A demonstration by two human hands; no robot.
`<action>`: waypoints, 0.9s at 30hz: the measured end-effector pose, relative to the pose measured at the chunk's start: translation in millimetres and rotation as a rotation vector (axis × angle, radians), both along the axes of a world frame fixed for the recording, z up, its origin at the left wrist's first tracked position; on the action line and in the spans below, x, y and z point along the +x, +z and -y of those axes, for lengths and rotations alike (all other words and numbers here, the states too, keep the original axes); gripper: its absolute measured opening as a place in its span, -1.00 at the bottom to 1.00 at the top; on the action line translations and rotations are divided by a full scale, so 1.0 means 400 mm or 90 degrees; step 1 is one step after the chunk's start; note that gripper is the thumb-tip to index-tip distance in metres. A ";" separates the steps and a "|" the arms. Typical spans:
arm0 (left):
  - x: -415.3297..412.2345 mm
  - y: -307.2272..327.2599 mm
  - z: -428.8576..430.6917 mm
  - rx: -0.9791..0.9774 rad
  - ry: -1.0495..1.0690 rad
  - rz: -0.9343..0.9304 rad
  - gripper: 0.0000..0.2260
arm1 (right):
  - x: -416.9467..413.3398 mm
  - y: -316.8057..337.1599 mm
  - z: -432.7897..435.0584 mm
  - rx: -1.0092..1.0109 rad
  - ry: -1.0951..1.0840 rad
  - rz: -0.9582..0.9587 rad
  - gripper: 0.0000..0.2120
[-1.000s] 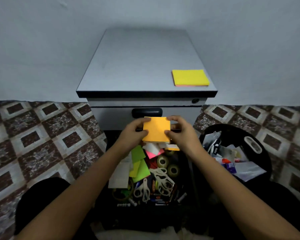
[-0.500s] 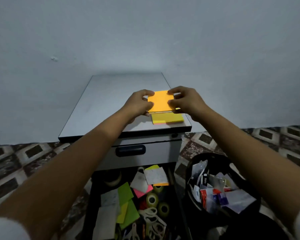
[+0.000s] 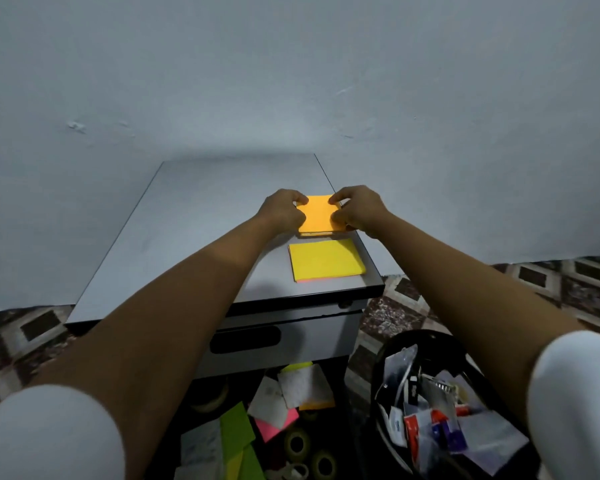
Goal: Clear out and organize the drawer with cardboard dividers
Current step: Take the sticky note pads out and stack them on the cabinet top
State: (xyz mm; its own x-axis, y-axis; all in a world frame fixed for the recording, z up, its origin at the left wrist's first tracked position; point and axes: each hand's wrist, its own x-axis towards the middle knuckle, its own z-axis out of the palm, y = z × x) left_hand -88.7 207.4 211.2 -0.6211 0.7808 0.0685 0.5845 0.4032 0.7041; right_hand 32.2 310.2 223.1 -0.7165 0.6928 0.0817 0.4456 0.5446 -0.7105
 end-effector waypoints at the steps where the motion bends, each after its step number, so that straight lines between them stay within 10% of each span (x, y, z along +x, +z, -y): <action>1: -0.006 -0.010 -0.005 -0.010 -0.006 -0.007 -0.57 | -0.004 -0.010 -0.005 0.021 0.002 0.017 -0.64; 14: -0.036 -0.027 0.007 -0.058 -0.044 -0.067 -0.64 | 0.004 -0.035 -0.018 0.176 -0.014 0.006 -0.69; 27: 0.156 0.010 0.349 0.092 -0.056 -0.020 -0.77 | 0.214 -0.009 0.275 0.070 0.089 -0.150 -0.81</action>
